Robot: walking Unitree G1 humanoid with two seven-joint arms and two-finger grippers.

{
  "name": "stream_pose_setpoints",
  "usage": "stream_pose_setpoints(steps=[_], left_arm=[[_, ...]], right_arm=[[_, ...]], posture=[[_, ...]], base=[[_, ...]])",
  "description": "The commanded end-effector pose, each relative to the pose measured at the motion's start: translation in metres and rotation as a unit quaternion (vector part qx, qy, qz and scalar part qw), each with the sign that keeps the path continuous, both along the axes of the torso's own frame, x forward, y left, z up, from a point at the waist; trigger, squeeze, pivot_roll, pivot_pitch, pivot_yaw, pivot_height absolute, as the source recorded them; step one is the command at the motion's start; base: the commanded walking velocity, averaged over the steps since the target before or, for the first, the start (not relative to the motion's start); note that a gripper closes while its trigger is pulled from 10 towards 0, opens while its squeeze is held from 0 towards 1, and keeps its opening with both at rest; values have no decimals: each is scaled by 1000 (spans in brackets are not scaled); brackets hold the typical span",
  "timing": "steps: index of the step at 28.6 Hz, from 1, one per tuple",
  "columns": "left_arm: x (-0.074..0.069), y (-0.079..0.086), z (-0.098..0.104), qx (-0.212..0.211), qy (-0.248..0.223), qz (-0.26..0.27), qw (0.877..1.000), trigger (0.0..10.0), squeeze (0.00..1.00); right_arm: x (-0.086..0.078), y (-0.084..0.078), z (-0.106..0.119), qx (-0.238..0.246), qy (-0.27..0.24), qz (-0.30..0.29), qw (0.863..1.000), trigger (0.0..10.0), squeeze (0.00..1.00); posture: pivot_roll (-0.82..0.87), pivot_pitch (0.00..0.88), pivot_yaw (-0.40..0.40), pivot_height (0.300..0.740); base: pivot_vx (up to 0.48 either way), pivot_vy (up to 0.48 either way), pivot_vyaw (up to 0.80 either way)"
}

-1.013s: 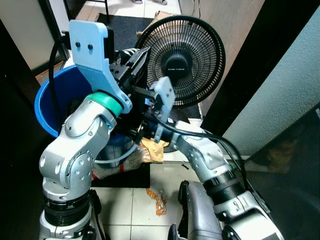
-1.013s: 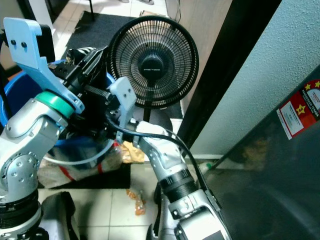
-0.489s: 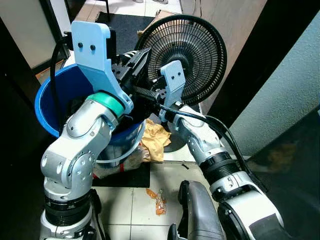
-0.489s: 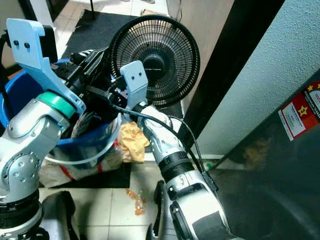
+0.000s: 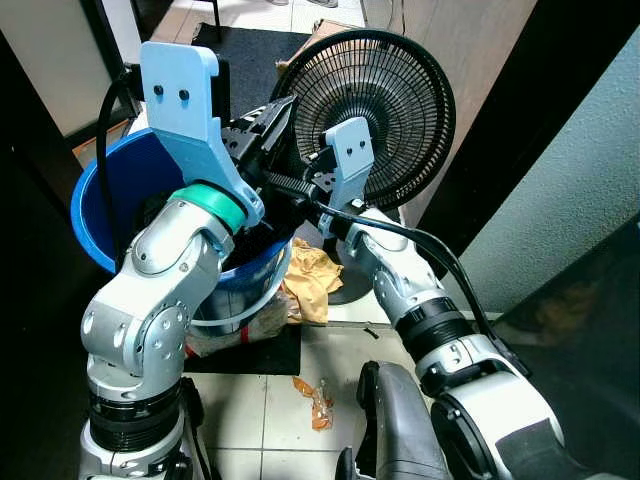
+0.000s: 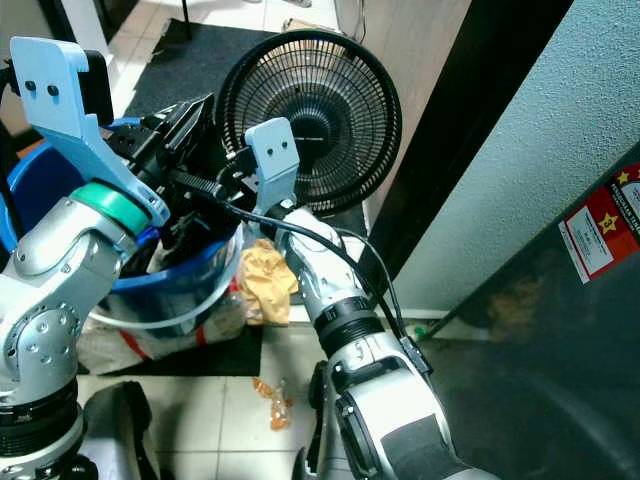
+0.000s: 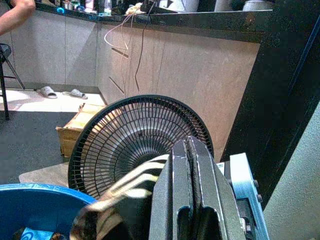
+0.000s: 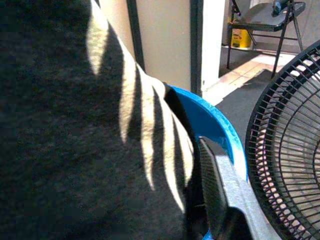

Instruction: Clothes washing

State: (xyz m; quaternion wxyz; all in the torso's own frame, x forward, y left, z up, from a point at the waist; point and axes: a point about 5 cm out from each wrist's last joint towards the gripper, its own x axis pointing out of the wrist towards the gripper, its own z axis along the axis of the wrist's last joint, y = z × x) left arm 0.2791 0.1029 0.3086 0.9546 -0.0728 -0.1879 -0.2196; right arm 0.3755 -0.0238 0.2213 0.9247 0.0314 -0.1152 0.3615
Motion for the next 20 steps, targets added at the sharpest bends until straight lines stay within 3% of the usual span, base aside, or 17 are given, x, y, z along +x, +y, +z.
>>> stream_pose_setpoints(steps=[1, 13, 14, 15, 18, 19, 20], left_arm=[[1, -1, -3, 0, 3, -1, 1000, 10000, 0], [6, 3, -6, 14, 7, 26, 1000, 10000, 0], [6, 3, -6, 14, 5, 26, 1000, 10000, 627], [6, 3, -6, 14, 5, 26, 1000, 10000, 1000], [7, 3, -7, 13, 6, 27, 1000, 10000, 1000], [7, 4, -7, 12, 7, 28, 1000, 10000, 1000], [7, 4, -7, 12, 8, 28, 1000, 10000, 1000]], right_arm=[[1, -2, 0, 2, -1, -3, 1000, 0, 0], [1, -6, 4, 24, -15, 2, 1000, 0, 0], [1, -6, 5, 27, -16, 2, 1000, 0, 0], [0, -7, 6, 30, -17, 3, 999, 0, 0], [0, -7, 9, 37, -19, 3, 999, 0, 0], [-1, -7, 11, 41, -22, 7, 999, 10000, 0], [-2, -8, 12, 45, -26, 9, 999, 10000, 0]], posture=[[61, 124, -50, 390], [58, 117, -44, 390], [57, 115, -43, 390], [56, 115, -42, 390], [56, 113, -41, 390], [56, 113, -41, 390], [56, 111, -40, 390]], base=[[0, 0, 0], [0, 0, 0], [0, 0, 0], [0, 0, 0], [0, 0, 0], [0, 0, 0], [0, 0, 0]])
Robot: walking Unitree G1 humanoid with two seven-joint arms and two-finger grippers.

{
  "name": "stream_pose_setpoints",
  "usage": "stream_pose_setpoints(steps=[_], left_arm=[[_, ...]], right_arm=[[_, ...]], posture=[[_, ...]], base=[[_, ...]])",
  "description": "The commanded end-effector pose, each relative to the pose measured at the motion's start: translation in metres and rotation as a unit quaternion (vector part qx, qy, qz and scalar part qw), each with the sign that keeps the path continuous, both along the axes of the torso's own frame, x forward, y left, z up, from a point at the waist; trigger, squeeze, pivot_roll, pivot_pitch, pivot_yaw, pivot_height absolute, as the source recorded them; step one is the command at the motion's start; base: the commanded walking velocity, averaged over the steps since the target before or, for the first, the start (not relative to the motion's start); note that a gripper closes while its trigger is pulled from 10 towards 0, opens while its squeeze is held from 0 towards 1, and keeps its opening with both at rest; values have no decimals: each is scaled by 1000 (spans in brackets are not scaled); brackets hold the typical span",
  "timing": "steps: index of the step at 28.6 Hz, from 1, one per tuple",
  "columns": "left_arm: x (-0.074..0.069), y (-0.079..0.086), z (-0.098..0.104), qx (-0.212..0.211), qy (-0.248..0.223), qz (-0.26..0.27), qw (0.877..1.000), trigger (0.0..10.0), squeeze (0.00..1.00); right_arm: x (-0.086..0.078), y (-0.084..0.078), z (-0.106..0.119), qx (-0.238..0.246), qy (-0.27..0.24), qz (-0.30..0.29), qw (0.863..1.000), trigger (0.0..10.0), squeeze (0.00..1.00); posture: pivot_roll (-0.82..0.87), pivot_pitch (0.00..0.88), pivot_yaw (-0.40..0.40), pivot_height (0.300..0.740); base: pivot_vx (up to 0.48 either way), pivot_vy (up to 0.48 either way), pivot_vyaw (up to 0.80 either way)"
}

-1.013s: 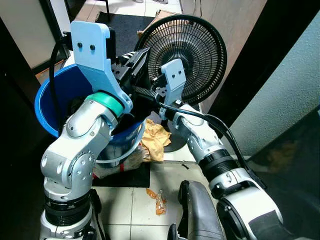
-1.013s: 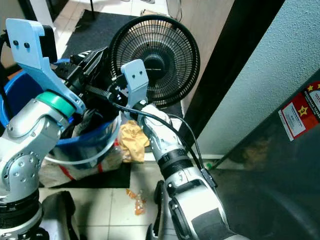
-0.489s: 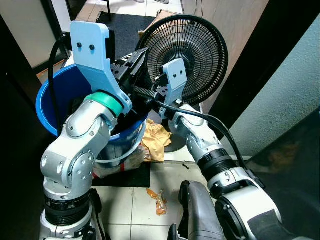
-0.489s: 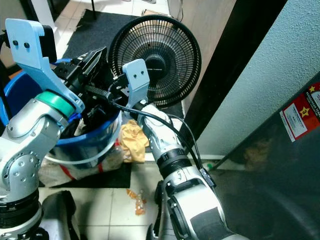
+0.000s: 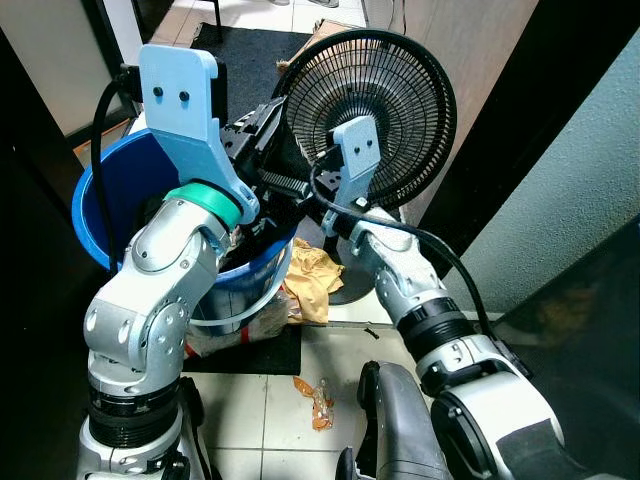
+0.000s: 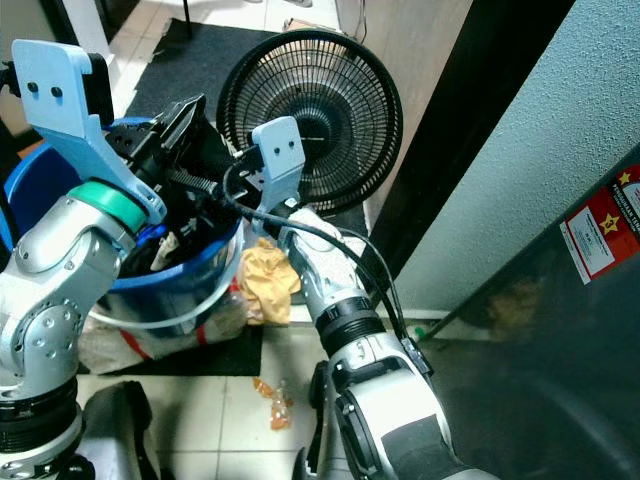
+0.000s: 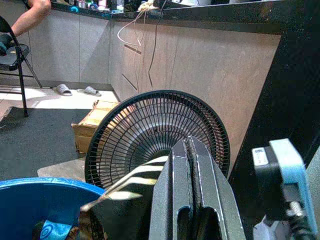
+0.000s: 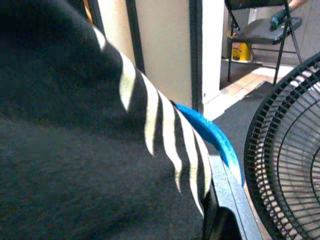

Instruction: Clothes washing

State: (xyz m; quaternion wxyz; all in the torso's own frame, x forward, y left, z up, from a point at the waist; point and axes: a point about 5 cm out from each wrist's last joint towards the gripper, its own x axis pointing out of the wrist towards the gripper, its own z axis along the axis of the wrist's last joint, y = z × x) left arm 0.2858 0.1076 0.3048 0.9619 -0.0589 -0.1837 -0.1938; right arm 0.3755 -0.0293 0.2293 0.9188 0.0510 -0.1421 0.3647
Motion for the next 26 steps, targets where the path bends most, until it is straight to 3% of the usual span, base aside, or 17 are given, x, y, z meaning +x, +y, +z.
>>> stream_pose_setpoints(steps=[1, 10, 14, 15, 16, 17, 19, 20, 22, 26], left_arm=[[0, -1, -3, 2, 3, -1, 1000, 10000, 1000], [1, 0, -3, -2, 3, -2, 1000, 10000, 1000], [3, -1, -2, 1, 0, -2, 1000, 10000, 1000], [4, -1, -2, 5, -1, 2, 1000, 10000, 506], [4, -1, -2, 7, -2, 5, 1000, 10000, 506], [5, -1, -3, 11, -1, 9, 1000, 10000, 0], [6, -1, -4, 14, 1, 8, 1000, 10000, 0], [6, -2, -7, 21, 2, 3, 1000, 10000, 1000], [6, -2, -7, 21, 2, 3, 1000, 10000, 1000], [6, -3, -16, 66, -5, 18, 998, 10000, 1000]], right_arm=[[-2, -3, 5, 19, -10, 3, 1000, 10000, 0], [-6, -20, 23, 42, -46, -13, 998, 10000, 0], [-14, -46, 32, 53, -69, -36, 996, 10000, 0], [-16, -49, 30, 51, -69, -40, 995, 10000, 0], [-17, -50, 29, 50, -69, -41, 996, 10000, 0], [-18, -50, 28, 48, -68, -43, 996, 10000, 0], [-18, -50, 27, 48, -67, -44, 996, 10000, 0], [-19, -50, 26, 48, -67, -46, 996, 10000, 0], [-19, -50, 26, 48, -67, -46, 996, 10000, 0], [-23, -51, 25, 47, -68, -50, 995, 10000, 0]], posture=[[56, 111, -40, 390], [51, 113, -36, 390], [35, 115, -26, 390], [32, 115, -23, 390], [32, 115, -23, 390], [33, 114, -21, 390], [37, 112, -20, 390], [37, 111, -18, 390], [37, 111, -18, 390], [35, 111, -16, 390]], base=[[0, 0, 0], [0, 0, 0], [0, 0, 0], [0, 0, 0], [0, 0, 0], [0, 0, 0], [0, 0, 0], [0, 0, 0], [0, 0, 0], [0, 0, 0]])
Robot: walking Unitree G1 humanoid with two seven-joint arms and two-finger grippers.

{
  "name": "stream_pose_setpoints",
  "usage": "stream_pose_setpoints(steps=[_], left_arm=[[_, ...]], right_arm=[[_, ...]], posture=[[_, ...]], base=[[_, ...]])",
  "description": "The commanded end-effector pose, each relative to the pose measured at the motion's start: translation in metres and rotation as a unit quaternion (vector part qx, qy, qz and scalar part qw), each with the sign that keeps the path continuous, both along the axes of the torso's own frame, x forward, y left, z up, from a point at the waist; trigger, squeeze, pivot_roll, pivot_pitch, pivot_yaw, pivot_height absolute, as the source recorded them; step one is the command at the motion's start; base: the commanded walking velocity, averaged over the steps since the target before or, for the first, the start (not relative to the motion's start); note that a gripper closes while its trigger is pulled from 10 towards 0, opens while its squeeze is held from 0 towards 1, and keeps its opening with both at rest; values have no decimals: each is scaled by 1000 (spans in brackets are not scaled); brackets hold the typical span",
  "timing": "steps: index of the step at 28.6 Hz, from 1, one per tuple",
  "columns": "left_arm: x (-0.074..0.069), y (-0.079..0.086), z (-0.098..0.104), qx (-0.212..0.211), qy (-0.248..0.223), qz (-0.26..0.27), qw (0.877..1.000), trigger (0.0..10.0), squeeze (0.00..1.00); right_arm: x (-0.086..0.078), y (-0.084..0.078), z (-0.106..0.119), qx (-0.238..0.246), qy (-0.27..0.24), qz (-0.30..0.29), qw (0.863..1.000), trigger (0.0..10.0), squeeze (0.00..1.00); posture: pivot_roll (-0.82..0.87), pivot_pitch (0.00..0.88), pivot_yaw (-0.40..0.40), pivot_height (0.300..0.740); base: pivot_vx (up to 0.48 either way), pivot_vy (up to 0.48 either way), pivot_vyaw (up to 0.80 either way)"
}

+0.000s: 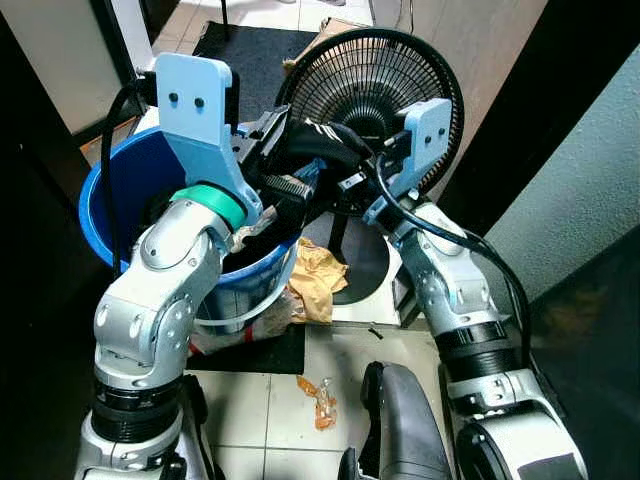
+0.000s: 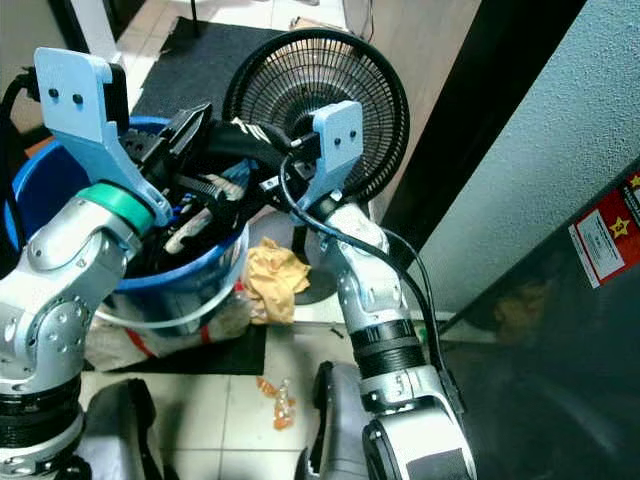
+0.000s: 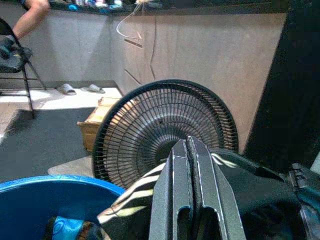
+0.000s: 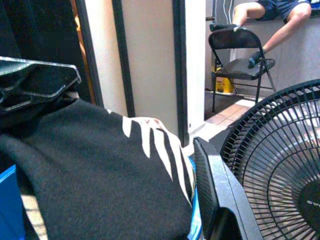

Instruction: Clothes washing

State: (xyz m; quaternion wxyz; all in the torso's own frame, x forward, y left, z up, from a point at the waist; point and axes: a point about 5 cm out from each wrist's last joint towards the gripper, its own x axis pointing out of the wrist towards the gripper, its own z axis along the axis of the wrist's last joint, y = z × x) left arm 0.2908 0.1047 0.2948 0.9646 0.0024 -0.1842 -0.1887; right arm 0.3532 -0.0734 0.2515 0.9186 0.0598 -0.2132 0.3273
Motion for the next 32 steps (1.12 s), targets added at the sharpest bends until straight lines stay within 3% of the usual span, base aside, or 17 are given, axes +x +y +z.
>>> stream_pose_setpoints(steps=[1, 3, 4, 5, 6, 7, 9, 11, 13, 18, 21, 30, 31, 32], left_arm=[[1, -1, -11, 44, -8, 16, 999, 10000, 0], [-7, -10, -15, 137, -69, 12, 988, 10000, 0], [-7, -10, -15, 137, -69, 12, 988, 10000, 0], [-16, -19, -16, 188, -98, -20, 977, 10000, 0], [-16, -19, -16, 188, -98, -20, 977, 10000, 0], [-23, -24, -18, 219, -113, -44, 968, 10000, 0], [-29, -26, -18, 223, -113, -66, 966, 10000, 0], [-38, -18, -17, 183, -80, -90, 976, 10000, 0], [-40, -15, -18, 165, -64, -95, 980, 10000, 0], [-18, -17, -19, 142, -55, -57, 987, 10000, 0], [-14, -17, -20, 129, -52, -52, 989, 10000, 0], [-32, 10, -25, 6, 62, -95, 993, 10000, 0], [-32, 13, -26, -2, 71, -95, 993, 10000, 384], [-32, 13, -26, -2, 71, -95, 993, 10000, 384]], right_arm=[[-5, -9, 2, 6, -9, -16, 1000, 10000, 0], [-16, -13, 3, -7, -19, -17, 1000, 10000, 0], [-16, -13, 3, -7, -19, -17, 1000, 10000, 0], [-26, -15, 1, -31, -30, -10, 999, 10000, 0], [-26, -15, 1, -31, -30, -10, 999, 10000, 0], [-34, -16, 0, -47, -36, -5, 998, 10000, 0], [-41, -18, -2, -56, -36, -2, 998, 10000, 0], [-57, -22, -7, -59, -26, 1, 998, 10000, 0], [-61, -23, -8, -54, -21, -1, 998, 10000, 0], [-55, -16, -4, -24, -22, -22, 999, 10000, 0], [-53, -12, 0, -17, -25, -24, 999, 10000, 0], [-62, 8, 7, 3, -19, 4, 1000, 10000, 0], [-62, 10, 7, 5, -17, 7, 1000, 10000, 0], [-62, 10, 7, 5, -17, 7, 1000, 10000, 0]], posture=[[31, 111, -13, 390], [25, 108, -9, 390], [25, 108, -9, 390], [18, 108, -6, 390], [18, 108, -6, 390], [18, 108, -6, 390], [14, 105, -7, 390], [9, 106, 6, 390], [9, 106, 6, 390], [-1, 99, 18, 390], [-6, 96, 17, 390], [24, 104, 10, 390], [26, 105, 8, 390], [26, 105, 8, 390]], base=[[0, 0, 0], [0, 0, 0], [0, 0, 0], [0, 0, 0], [0, 0, 0], [0, 0, 0], [0, 0, 0], [0, 0, 0], [0, 0, 0], [0, 0, 0], [0, 0, 0], [0, 0, 0], [0, 0, 0], [0, 0, 0]])
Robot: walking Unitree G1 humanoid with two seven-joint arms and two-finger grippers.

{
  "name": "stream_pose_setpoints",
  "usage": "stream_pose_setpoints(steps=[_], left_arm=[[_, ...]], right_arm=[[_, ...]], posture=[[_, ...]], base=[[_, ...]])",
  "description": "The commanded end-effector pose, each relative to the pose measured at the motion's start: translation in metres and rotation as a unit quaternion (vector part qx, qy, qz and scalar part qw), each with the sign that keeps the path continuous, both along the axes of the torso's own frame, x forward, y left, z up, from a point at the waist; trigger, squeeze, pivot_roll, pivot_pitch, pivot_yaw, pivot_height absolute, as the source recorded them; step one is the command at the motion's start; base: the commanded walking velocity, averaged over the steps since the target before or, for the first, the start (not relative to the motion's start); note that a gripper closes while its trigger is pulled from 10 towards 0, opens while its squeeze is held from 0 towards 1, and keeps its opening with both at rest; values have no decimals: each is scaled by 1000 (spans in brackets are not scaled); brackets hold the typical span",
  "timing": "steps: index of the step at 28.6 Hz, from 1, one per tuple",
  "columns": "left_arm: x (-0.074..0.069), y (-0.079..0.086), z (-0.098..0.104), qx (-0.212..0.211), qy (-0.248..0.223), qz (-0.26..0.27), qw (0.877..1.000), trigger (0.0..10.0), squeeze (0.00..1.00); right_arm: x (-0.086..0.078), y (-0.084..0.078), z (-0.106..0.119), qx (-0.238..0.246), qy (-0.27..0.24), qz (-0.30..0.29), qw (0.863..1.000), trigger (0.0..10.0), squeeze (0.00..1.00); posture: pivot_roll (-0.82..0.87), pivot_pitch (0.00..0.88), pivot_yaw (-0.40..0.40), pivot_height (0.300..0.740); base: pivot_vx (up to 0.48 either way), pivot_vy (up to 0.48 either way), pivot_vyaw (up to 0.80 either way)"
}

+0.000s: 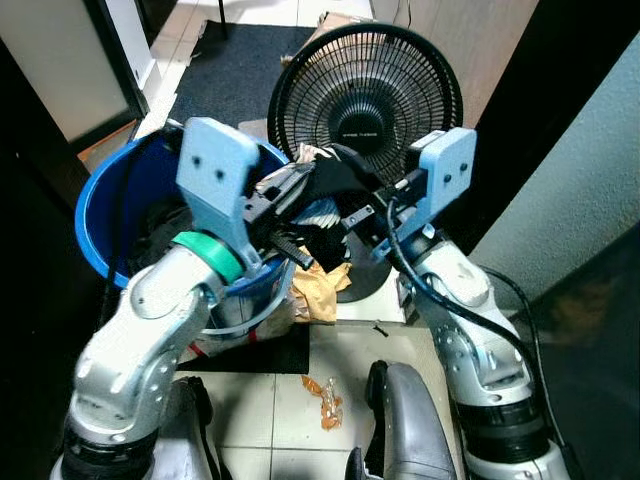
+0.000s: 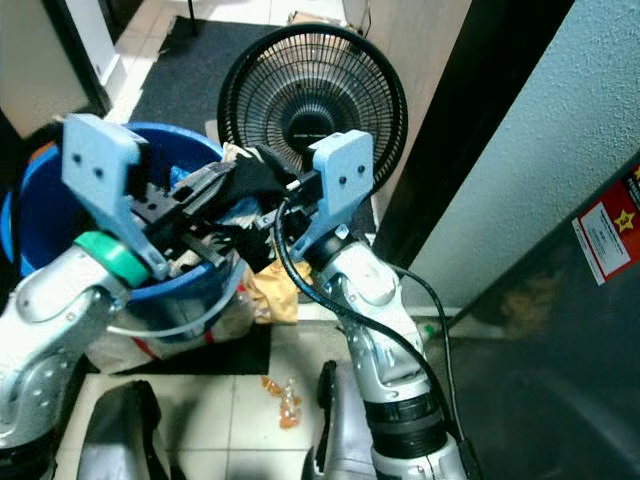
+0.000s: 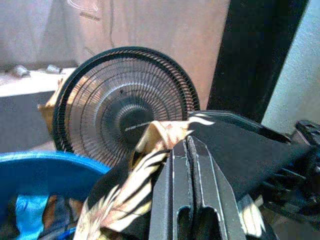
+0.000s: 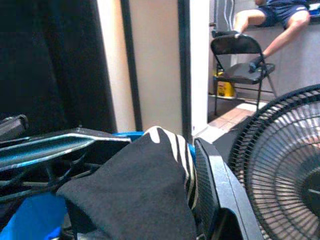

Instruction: Clothes washing

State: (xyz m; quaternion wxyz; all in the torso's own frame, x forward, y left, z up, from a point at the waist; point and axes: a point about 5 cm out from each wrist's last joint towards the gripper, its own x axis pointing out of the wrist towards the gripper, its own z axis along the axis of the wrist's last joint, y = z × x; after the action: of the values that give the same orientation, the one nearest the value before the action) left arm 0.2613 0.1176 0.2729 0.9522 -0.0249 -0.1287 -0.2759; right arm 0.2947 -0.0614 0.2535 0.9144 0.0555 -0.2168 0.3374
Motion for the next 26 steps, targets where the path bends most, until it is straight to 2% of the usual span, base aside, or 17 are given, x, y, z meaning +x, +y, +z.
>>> stream_pose_setpoints(steps=[1, 2, 9, 10, 13, 14, 17, 18, 19, 20, 23, 25, 26], left_arm=[[-3, 2, -5, -5, 20, -3, 1000, 10000, 384], [-3, 4, -7, -8, 29, -5, 1000, 10000, 1000], [-9, 12, -9, 16, 31, -21, 999, 10000, 1000], [-12, 16, -6, 47, 15, -18, 999, 10000, 1000], [-11, 20, -5, 61, 5, -5, 998, 10000, 1000], [-6, 21, 3, 84, -32, 25, 996, 10000, 1000], [-2, 22, 9, 93, -53, 44, 993, 10000, 1000], [3, 23, 18, 123, -95, 64, 986, 10000, 592], [9, 28, 32, 141, -129, 78, 979, 10000, 0], [13, 35, 55, 182, -179, 78, 964, 10000, 0], [14, 39, 64, 197, -194, 76, 958, 10000, 0], [15, 44, 73, 241, -215, 68, 944, 10000, 0], [15, 44, 73, 241, -215, 68, 944, 10000, 0]], right_arm=[[-4, -1, 5, 11, -10, 0, 1000, 10000, 0], [-4, 0, 5, 12, -10, 1, 1000, 10000, 0], [-5, -1, 3, 7, -4, 5, 1000, 10000, 0], [-5, -1, 2, 6, -1, 3, 1000, 10000, 0], [-6, -1, 1, 9, 2, 1, 1000, 10000, 0], [-5, -1, 2, 12, 2, -1, 1000, 10000, 0], [-4, -2, 3, 13, 2, -2, 1000, 10000, 0], [-3, -2, 3, 13, 1, -4, 1000, 10000, 0], [-2, -2, 5, 13, -1, -3, 1000, 10000, 0], [-2, -2, 7, 12, -5, -2, 1000, 10000, 0], [-1, -2, 8, 11, -6, -2, 1000, 10000, 0], [0, -3, 7, 11, -6, -4, 1000, 10000, 0], [0, -3, 7, 11, -6, -4, 1000, 10000, 0]], posture=[[26, 105, 8, 390], [22, 103, 3, 390], [26, 99, 0, 390], [27, 98, 0, 390], [25, 95, 2, 390], [29, 91, -2, 390], [28, 88, -3, 390], [26, 84, -10, 390], [25, 81, -11, 390], [25, 81, -11, 390], [35, 77, -7, 390], [41, 77, 0, 390], [41, 77, 0, 390]], base=[[0, 0, 0], [0, 0, 0], [0, 0, 0], [0, 0, 0], [0, 0, 0], [0, 0, 0], [0, 0, 0], [0, 0, 0], [0, 0, 0], [0, 0, 0], [0, 0, 0], [0, 0, 0], [0, 0, 0]])
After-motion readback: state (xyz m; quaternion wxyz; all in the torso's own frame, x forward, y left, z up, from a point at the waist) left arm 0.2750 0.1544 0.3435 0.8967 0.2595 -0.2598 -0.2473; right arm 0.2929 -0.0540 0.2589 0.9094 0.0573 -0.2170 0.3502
